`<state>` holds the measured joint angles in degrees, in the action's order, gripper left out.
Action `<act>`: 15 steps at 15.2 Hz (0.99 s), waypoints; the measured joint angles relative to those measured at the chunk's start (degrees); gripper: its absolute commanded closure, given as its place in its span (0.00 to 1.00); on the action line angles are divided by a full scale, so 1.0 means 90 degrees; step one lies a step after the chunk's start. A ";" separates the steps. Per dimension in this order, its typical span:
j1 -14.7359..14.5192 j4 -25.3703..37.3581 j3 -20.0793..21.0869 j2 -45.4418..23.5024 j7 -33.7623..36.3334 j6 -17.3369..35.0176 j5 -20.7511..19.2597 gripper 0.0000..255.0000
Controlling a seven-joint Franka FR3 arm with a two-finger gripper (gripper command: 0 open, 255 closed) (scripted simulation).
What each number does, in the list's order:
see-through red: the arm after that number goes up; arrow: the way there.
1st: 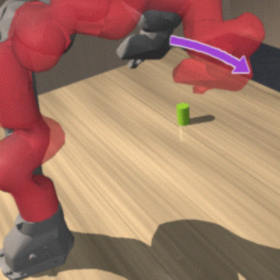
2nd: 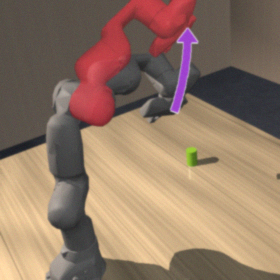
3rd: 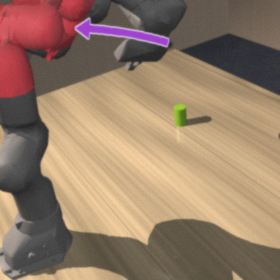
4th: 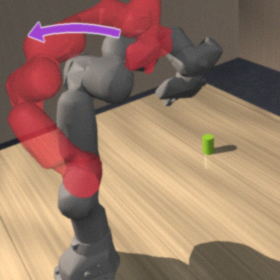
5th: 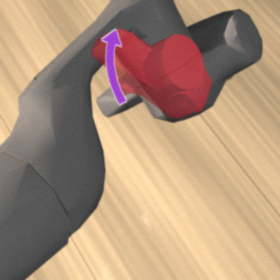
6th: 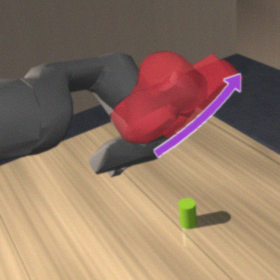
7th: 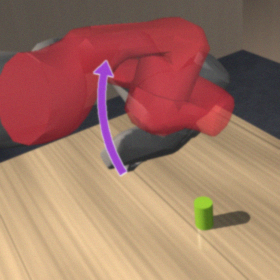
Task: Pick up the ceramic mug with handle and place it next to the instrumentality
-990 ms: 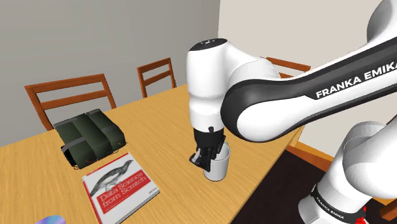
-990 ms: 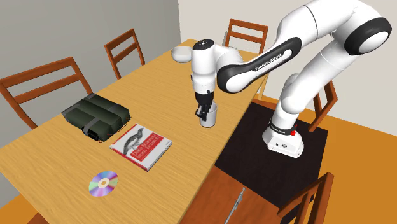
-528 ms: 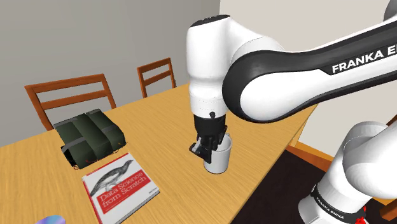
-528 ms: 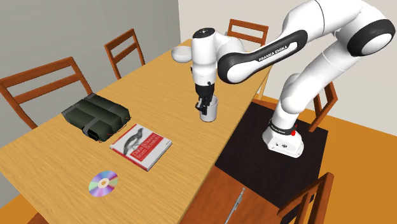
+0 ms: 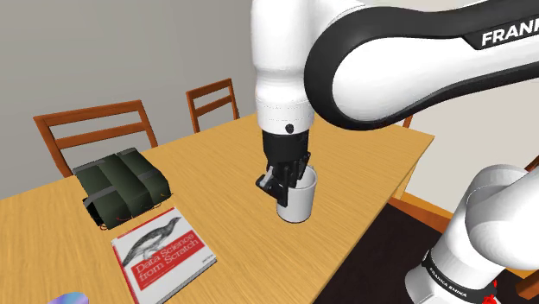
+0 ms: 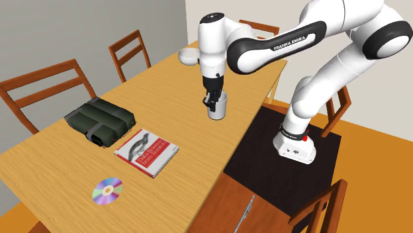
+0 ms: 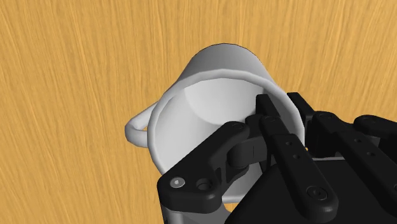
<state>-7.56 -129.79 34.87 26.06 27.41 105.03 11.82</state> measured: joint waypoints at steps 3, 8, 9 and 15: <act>0.0001 0.0210 -0.0055 0.0048 -0.0010 -0.0258 -0.0012 1.00; 0.0085 0.0882 0.0383 -0.0551 0.0504 -0.0338 -0.0194 1.00; 0.0107 0.1057 0.0558 -0.0773 0.0703 -0.0303 -0.0276 1.00; 0.0127 0.2553 0.1597 -0.2513 0.2150 -0.0434 -0.1283 1.00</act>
<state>-6.42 -106.81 49.23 3.44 46.76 101.12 0.27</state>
